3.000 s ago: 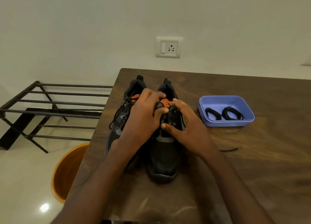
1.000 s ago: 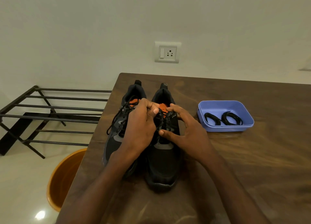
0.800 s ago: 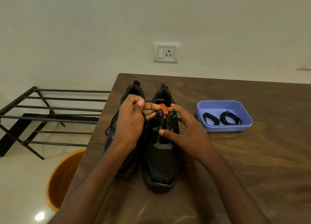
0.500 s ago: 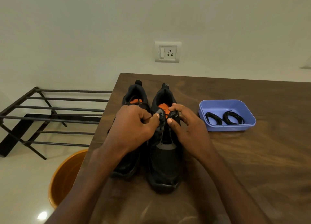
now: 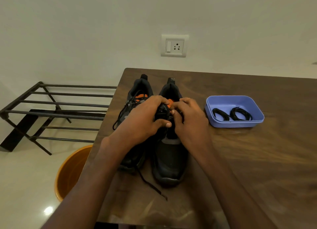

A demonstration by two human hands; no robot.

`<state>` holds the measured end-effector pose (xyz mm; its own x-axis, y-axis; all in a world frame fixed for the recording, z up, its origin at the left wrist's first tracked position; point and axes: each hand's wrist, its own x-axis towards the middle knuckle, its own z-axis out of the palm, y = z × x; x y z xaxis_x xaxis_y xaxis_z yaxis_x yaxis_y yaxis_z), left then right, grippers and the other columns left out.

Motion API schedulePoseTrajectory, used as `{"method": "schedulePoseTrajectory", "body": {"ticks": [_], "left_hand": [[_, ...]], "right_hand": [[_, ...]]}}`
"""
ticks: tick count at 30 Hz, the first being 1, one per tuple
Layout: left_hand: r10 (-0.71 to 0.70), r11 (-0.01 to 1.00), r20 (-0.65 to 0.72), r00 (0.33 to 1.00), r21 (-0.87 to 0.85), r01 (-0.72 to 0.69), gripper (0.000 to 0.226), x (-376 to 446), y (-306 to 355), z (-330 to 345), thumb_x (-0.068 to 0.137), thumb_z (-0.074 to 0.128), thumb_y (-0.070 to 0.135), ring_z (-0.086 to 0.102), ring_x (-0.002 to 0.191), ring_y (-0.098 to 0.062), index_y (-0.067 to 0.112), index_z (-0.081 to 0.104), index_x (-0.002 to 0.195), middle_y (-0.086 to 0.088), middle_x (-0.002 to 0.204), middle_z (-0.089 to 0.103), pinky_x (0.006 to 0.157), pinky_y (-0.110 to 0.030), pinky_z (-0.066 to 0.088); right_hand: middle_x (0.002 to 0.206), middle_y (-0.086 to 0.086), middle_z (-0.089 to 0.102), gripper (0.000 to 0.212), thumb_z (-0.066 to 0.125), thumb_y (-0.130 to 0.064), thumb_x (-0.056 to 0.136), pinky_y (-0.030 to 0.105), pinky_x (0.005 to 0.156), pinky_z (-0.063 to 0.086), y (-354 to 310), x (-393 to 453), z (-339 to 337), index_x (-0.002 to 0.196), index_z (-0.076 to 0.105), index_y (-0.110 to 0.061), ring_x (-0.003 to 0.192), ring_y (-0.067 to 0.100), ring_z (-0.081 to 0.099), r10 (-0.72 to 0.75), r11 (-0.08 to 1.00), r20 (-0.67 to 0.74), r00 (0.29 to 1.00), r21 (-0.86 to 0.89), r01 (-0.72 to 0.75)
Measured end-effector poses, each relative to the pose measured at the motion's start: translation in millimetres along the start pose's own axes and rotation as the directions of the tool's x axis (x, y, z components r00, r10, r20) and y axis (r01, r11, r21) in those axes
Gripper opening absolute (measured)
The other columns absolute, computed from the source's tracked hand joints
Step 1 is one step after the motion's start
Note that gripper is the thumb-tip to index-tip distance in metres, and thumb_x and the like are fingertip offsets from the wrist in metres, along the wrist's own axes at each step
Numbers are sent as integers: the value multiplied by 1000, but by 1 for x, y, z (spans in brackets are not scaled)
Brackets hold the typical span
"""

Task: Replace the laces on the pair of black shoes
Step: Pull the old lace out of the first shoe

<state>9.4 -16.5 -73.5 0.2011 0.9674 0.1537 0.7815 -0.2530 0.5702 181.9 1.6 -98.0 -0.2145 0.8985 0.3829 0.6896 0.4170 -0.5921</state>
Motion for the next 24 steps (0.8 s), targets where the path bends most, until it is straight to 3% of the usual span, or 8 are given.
{"method": "schedulePoseTrajectory", "body": {"ticks": [3,6,11,14,16,19,22,24], "left_hand": [[-32,999,-39,999,-18,31,65,0,-3,1,83,83,37,48,122,0,30,50,138,12,137,56,101,-21,40],[-46,998,-50,998,-36,44,68,0,-5,4,81,85,38,44,119,3,30,49,138,12,138,55,97,-15,35],[-29,999,-72,997,-42,26,65,1,-5,8,81,84,36,52,127,-8,27,51,136,11,136,56,107,-29,44],[-32,998,-75,997,-50,28,65,0,-5,8,81,85,34,54,127,-11,25,51,135,9,135,57,105,-28,45],[-47,997,-72,996,-68,42,67,0,-4,8,79,87,36,53,128,-10,26,51,135,8,137,57,103,-24,42],[-77,993,-65,995,-93,71,69,1,-4,8,78,87,35,52,131,-11,27,50,135,8,138,57,104,-23,38],[-82,992,-60,995,-101,76,67,3,-4,9,78,87,35,53,130,-12,27,50,133,8,137,58,104,-24,40],[-78,993,-71,994,-99,70,65,2,-4,10,80,86,34,54,128,-11,27,50,133,8,136,58,103,-22,40]], "right_hand": [[115,-5,63,12,67,-16,96,28,88,55,7,2,0,101,75,-24,102,4,60,149,971,-127,981,205,-121],[118,-8,60,14,68,-13,95,39,99,55,8,2,-5,95,74,-26,112,8,61,234,907,-90,968,380,-183],[160,0,39,32,62,-21,100,34,110,36,2,4,3,130,69,-21,144,21,39,-38,999,-17,999,-21,38],[143,2,57,20,66,-14,96,21,101,43,-2,6,7,113,77,-15,128,18,54,4,1000,-68,998,8,-4],[123,0,63,12,67,-11,95,6,89,41,-4,5,1,98,79,-14,108,11,61,140,986,-215,967,118,-116],[123,-1,59,11,66,-15,97,33,96,53,-3,2,-8,103,74,-17,107,9,58,372,916,-363,854,292,-275],[155,-1,42,32,60,-24,100,55,105,45,-4,-2,-8,132,64,-22,139,22,43,136,987,-317,939,-41,-157],[166,-3,28,33,60,-25,100,61,111,33,-5,1,-2,133,66,-26,152,25,26,32,980,-175,984,-187,-65]]}}
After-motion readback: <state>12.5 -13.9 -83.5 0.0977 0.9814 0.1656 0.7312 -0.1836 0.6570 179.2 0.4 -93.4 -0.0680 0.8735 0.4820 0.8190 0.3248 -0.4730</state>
